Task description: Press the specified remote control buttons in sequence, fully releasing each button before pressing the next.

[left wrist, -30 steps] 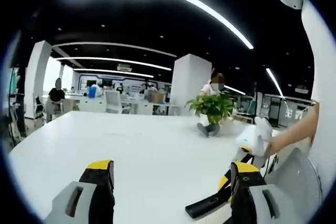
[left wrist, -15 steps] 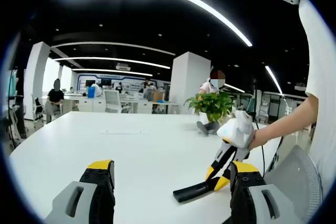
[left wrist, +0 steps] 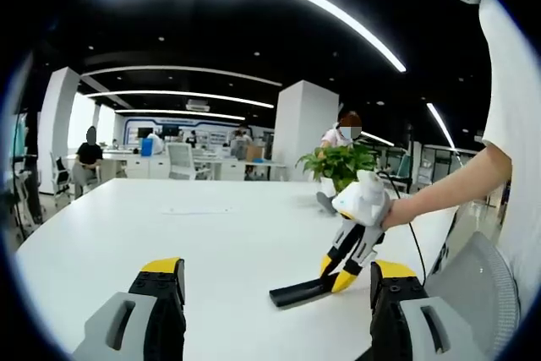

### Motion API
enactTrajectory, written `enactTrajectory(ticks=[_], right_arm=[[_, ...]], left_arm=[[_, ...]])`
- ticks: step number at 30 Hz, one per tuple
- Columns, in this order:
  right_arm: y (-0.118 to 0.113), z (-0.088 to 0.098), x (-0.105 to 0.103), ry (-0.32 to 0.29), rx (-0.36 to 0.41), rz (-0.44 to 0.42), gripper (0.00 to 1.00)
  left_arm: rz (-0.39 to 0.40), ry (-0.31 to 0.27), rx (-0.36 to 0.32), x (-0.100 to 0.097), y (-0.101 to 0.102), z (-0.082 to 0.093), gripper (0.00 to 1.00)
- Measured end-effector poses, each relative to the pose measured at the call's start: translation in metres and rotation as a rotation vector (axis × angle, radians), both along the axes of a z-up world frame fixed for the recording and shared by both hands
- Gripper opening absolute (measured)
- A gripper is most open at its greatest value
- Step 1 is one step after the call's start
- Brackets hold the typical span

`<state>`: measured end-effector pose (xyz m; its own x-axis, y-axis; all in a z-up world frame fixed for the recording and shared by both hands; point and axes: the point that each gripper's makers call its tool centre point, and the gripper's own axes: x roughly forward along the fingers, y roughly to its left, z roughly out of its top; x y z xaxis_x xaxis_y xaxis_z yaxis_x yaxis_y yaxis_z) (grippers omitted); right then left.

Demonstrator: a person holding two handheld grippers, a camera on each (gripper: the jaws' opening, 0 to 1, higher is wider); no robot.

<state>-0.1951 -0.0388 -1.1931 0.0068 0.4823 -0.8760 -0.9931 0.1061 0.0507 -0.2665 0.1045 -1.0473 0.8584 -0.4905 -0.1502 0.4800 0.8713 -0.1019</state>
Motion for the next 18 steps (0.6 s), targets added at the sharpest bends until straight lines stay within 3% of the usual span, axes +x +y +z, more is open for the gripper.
enactTrajectory(ticks=[18], right_arm=[[-0.002,0.000,0.035,0.005,-0.011,-0.020,0.21]], left_arm=[[-0.011,0.011,0.019,-0.001,-0.002,-0.004,0.92]])
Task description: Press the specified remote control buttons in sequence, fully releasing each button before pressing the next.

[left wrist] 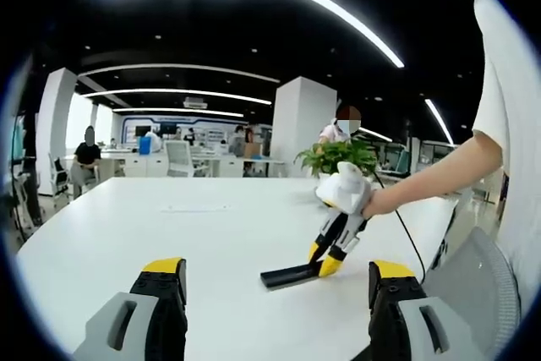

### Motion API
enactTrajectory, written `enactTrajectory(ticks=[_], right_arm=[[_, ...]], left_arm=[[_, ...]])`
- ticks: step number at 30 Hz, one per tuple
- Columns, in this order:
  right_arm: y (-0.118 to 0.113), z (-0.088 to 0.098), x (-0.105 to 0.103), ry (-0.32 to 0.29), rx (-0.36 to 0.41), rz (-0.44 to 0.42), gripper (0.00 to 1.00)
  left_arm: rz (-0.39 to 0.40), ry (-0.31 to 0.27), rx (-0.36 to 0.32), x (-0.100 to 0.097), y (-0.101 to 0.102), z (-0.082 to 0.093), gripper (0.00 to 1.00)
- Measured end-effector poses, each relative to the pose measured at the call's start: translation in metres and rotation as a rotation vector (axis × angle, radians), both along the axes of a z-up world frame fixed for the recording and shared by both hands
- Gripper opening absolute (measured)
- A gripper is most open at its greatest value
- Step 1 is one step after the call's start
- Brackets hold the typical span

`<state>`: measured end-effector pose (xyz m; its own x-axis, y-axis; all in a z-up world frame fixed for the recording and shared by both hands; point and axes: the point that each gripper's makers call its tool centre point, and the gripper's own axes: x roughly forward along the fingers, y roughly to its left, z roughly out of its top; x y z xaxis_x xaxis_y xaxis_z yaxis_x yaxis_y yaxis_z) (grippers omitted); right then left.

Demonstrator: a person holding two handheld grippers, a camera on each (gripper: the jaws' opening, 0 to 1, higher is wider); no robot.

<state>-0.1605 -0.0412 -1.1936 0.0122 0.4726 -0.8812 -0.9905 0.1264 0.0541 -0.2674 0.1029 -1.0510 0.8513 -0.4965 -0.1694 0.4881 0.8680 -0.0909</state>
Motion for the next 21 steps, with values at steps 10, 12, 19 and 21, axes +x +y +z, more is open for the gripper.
enactTrajectory(ticks=[10,12,19,21], right_arm=[[-0.001,0.000,0.017,-0.004,-0.035,0.014,0.21],[-0.002,0.000,0.021,-0.008,-0.042,0.017,0.21],[-0.003,-0.001,0.035,-0.010,-0.074,0.012,0.21],[-0.003,-0.001,0.038,-0.006,-0.080,0.010,0.21]], left_arm=[[-0.010,-0.003,-0.018,-0.001,-0.002,0.002,0.93],[-0.012,-0.002,-0.016,-0.001,-0.003,0.002,0.93],[-0.018,-0.004,-0.018,-0.001,-0.004,0.003,0.93],[-0.017,-0.005,-0.011,-0.001,-0.003,0.002,0.93]])
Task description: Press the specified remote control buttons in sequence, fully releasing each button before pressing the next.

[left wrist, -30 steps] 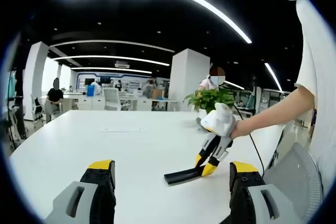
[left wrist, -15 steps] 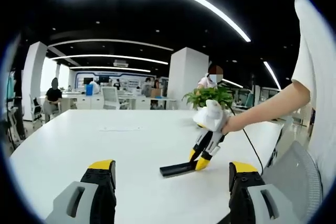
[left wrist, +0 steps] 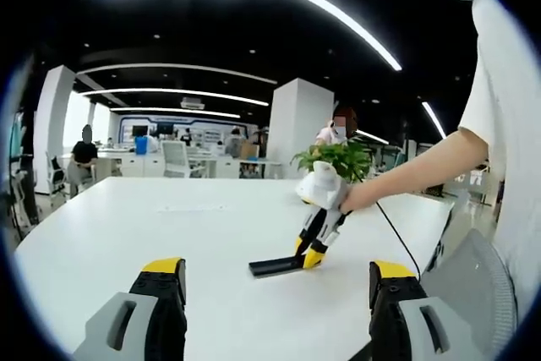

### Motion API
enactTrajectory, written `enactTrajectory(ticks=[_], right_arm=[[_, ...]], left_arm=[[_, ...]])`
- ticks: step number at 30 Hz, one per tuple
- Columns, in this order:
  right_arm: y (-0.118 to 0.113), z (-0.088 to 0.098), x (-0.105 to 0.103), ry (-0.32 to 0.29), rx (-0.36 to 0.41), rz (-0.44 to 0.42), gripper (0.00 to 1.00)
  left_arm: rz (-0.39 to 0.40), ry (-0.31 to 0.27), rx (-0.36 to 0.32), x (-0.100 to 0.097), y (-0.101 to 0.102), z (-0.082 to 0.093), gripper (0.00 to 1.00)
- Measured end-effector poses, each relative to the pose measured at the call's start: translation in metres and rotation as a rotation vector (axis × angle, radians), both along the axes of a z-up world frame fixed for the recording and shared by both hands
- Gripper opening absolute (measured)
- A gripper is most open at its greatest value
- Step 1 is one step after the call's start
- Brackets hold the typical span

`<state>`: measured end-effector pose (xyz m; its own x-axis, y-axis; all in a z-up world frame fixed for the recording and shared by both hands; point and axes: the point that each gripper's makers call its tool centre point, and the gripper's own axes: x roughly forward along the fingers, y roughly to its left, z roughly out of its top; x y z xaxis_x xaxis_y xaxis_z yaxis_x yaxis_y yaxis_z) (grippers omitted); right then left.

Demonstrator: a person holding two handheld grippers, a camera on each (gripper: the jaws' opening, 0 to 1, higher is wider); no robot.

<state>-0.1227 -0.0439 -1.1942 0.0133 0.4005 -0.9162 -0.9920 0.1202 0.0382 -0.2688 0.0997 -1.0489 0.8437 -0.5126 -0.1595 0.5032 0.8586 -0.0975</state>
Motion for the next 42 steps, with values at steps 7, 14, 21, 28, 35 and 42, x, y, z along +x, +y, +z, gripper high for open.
enactTrajectory(ticks=[7,14,21,28,35,42], right_arm=[[-0.002,0.000,0.013,0.006,-0.003,-0.009,0.21],[-0.004,-0.002,0.023,0.002,-0.026,0.014,0.21],[-0.003,-0.002,0.032,0.004,-0.038,0.027,0.21],[-0.003,-0.003,0.043,-0.007,-0.073,0.055,0.21],[-0.002,-0.003,0.052,-0.021,-0.082,0.078,0.21],[-0.001,-0.001,0.061,-0.023,-0.070,0.083,0.21]], left_arm=[[0.000,0.006,0.001,0.000,0.000,-0.001,0.92],[-0.010,0.018,0.010,-0.001,-0.002,-0.004,0.91],[-0.010,0.027,0.016,-0.001,-0.001,-0.006,0.90],[-0.009,0.042,0.020,-0.001,-0.001,-0.009,0.88],[-0.010,0.053,0.026,-0.001,-0.001,-0.011,0.86],[-0.016,0.067,0.031,-0.001,-0.002,-0.014,0.84]])
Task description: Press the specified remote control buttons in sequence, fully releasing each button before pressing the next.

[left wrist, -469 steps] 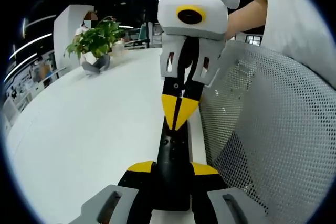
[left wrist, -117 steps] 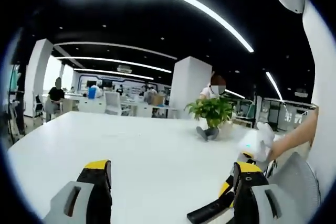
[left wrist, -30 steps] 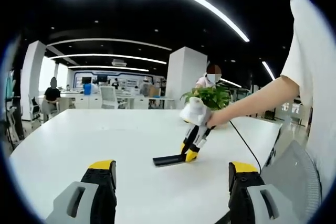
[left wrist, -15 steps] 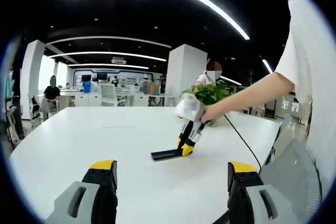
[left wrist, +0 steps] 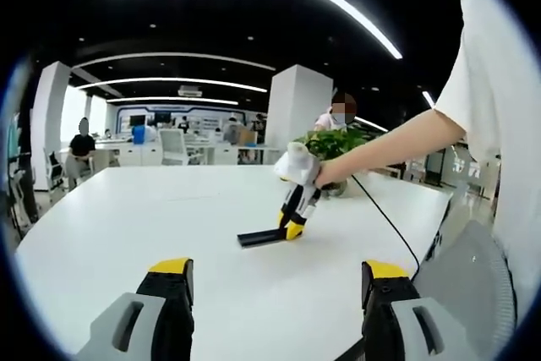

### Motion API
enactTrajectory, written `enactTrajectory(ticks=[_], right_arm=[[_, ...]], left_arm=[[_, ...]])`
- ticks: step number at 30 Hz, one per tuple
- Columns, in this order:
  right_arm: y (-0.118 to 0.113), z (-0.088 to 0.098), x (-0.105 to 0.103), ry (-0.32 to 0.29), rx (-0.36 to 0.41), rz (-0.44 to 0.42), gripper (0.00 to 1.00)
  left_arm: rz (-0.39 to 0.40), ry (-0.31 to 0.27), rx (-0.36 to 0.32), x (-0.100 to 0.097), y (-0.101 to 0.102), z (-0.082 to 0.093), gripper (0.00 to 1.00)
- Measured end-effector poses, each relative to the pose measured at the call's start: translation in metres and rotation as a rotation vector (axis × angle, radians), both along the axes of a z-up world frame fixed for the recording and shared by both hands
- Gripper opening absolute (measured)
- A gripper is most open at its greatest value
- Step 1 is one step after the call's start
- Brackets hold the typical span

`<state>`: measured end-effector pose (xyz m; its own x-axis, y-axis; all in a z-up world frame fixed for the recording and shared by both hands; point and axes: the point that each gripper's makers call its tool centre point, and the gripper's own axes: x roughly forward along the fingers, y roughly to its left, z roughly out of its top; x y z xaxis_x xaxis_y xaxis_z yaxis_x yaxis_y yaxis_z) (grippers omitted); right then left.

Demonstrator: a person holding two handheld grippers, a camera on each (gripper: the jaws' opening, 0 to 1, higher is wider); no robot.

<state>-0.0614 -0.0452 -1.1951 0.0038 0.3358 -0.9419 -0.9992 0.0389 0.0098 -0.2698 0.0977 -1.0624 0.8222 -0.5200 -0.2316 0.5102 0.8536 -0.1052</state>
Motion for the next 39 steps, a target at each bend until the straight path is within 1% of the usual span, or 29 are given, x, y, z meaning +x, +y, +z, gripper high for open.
enactTrajectory(ticks=[6,12,18,20,22,25,26,28,30,32,33,34,35,36,37,39], right_arm=[[0.001,0.001,0.008,0.007,0.009,-0.003,0.21],[0.002,0.001,0.014,-0.006,0.000,0.008,0.21],[0.001,0.001,0.015,-0.009,0.012,0.006,0.22],[0.001,0.001,0.015,-0.009,0.016,-0.011,0.22],[0.002,0.001,0.014,-0.020,0.008,-0.007,0.22],[0.001,0.001,0.015,-0.020,0.012,-0.054,0.23],[0.000,0.001,0.018,-0.017,0.024,-0.071,0.23],[0.003,0.002,0.021,-0.014,0.083,-0.148,0.24],[0.003,0.002,0.022,-0.028,0.128,-0.192,0.25],[0.001,0.002,0.023,-0.049,0.153,-0.231,0.29],[-0.005,0.003,0.028,-0.085,0.172,-0.299,0.33],[-0.006,0.005,0.028,-0.104,0.185,-0.334,0.41],[-0.008,0.007,0.030,-0.121,0.222,-0.402,0.48],[-0.010,0.008,0.033,-0.126,0.251,-0.460,0.56],[-0.007,0.013,0.034,-0.110,0.324,-0.545,0.66],[-0.005,0.022,0.036,-0.086,0.417,-0.647,0.74]], left_arm=[[-0.002,0.007,0.005,0.000,0.000,-0.001,0.84],[-0.007,0.013,0.008,-0.001,-0.001,-0.003,0.84],[-0.015,0.019,0.010,-0.001,-0.002,-0.004,0.83],[-0.020,0.027,0.018,-0.001,-0.003,-0.006,0.83],[-0.009,0.065,0.044,0.000,-0.001,-0.014,0.85],[-0.003,0.072,0.049,0.000,0.001,-0.015,0.84],[-0.002,0.070,0.048,0.000,0.001,-0.015,0.84],[-0.003,0.069,0.043,0.000,0.001,-0.014,0.84],[-0.005,0.074,0.048,0.000,0.001,-0.015,0.84],[-0.004,0.074,0.051,0.000,0.001,-0.016,0.84],[0.001,0.073,0.048,0.001,0.001,-0.015,0.84],[0.002,0.072,0.046,0.001,0.002,-0.015,0.84],[0.005,0.072,0.044,0.001,0.002,-0.015,0.84],[0.005,0.072,0.044,0.001,0.002,-0.015,0.84],[0.004,0.072,0.045,0.001,0.002,-0.015,0.84],[0.002,0.070,0.042,0.001,0.001,-0.014,0.84]])
